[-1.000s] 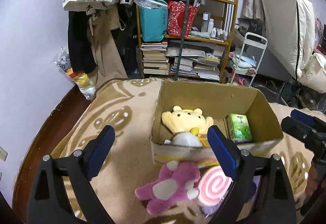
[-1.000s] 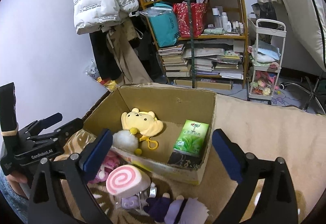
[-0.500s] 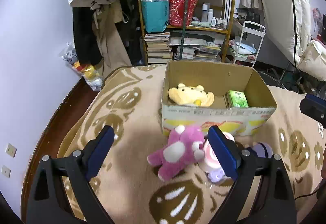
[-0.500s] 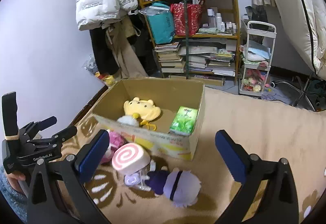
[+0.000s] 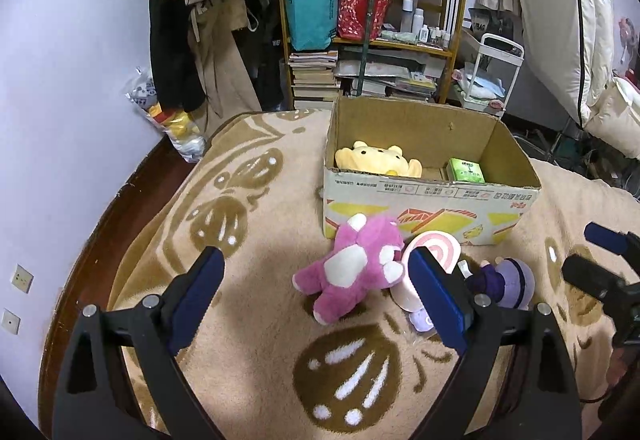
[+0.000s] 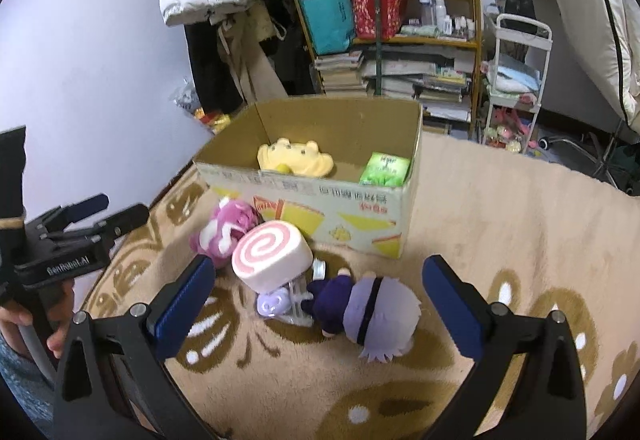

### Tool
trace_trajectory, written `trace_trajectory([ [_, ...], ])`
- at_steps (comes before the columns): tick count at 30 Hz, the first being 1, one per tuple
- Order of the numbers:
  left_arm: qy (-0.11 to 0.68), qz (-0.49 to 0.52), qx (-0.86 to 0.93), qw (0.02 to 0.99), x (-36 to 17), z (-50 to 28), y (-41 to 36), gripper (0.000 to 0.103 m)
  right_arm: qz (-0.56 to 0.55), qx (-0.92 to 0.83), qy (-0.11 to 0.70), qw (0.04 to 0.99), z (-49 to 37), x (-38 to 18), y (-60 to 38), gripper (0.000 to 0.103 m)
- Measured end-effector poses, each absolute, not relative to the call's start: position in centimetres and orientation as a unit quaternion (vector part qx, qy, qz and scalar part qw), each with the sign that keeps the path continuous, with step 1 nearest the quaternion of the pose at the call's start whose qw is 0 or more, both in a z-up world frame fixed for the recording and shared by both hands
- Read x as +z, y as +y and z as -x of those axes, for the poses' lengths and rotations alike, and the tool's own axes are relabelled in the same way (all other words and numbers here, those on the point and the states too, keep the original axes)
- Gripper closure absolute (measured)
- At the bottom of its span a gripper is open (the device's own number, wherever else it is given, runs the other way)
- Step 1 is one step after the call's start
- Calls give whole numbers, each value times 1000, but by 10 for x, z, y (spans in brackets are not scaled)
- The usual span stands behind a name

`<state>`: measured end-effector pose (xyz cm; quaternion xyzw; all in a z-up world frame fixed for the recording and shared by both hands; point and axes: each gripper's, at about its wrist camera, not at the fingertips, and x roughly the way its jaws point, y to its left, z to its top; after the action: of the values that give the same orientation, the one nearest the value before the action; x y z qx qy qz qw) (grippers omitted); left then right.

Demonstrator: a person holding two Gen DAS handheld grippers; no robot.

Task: Organize soft objects
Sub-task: 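Withdraw both open tools from the box toward the remaining items, then grip the chibi doll with the right tool while the left tool grips the pink bear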

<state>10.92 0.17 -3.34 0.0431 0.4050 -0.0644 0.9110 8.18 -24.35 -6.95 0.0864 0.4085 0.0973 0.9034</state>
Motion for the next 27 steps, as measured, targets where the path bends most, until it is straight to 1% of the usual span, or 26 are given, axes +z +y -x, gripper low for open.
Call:
trace_trajectory([
  [27, 478, -57, -101, 871, -100, -170, -30, 11, -93, 63, 505, 856, -126, -149, -246, 0],
])
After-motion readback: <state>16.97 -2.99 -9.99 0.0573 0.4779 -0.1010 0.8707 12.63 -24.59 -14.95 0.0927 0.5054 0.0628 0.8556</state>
